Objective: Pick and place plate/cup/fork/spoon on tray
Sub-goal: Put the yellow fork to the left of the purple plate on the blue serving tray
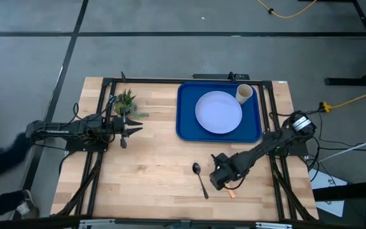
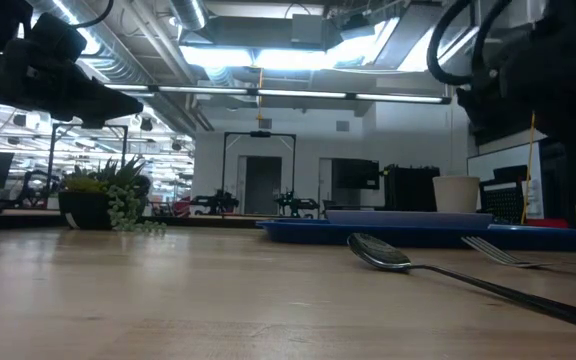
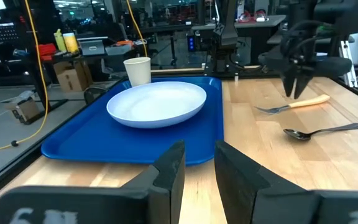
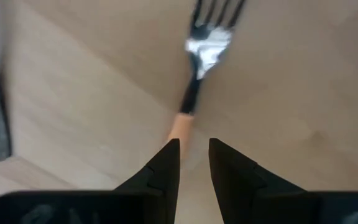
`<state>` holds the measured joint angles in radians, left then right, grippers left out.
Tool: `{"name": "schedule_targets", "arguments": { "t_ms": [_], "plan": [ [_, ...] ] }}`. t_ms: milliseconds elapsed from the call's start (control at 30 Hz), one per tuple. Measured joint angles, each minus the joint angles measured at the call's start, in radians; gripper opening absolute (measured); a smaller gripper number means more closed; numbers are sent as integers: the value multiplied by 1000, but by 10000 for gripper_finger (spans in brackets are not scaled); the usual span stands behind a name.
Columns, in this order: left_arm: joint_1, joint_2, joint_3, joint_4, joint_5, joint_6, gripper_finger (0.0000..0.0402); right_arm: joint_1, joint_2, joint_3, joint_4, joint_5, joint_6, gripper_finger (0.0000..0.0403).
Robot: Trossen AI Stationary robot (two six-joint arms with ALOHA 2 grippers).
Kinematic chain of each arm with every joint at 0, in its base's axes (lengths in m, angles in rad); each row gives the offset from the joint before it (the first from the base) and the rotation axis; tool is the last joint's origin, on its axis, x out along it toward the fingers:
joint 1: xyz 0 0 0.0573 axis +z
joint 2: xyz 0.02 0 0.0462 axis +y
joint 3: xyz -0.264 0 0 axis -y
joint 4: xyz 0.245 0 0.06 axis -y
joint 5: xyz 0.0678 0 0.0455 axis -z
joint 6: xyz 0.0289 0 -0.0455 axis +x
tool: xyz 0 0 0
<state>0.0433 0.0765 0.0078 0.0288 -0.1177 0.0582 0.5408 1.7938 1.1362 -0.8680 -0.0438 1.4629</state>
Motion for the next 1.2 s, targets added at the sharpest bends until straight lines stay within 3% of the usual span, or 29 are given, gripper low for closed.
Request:
{"name": "schedule_targets", "arguments": {
  "t_ms": [200,867,1100,1200],
  "plan": [
    [0,0,0,0,0,0,79,13,5,0,93,-1,3,90],
    [0,0,0,0,7,-3,79,13,105,6,56,-3,-10,89],
    [0,0,0,0,7,-3,79,4,103,4,46,-6,-74,44],
    [0,0,0,0,7,-3,79,-3,104,5,44,-10,-113,42]
  ]
}}
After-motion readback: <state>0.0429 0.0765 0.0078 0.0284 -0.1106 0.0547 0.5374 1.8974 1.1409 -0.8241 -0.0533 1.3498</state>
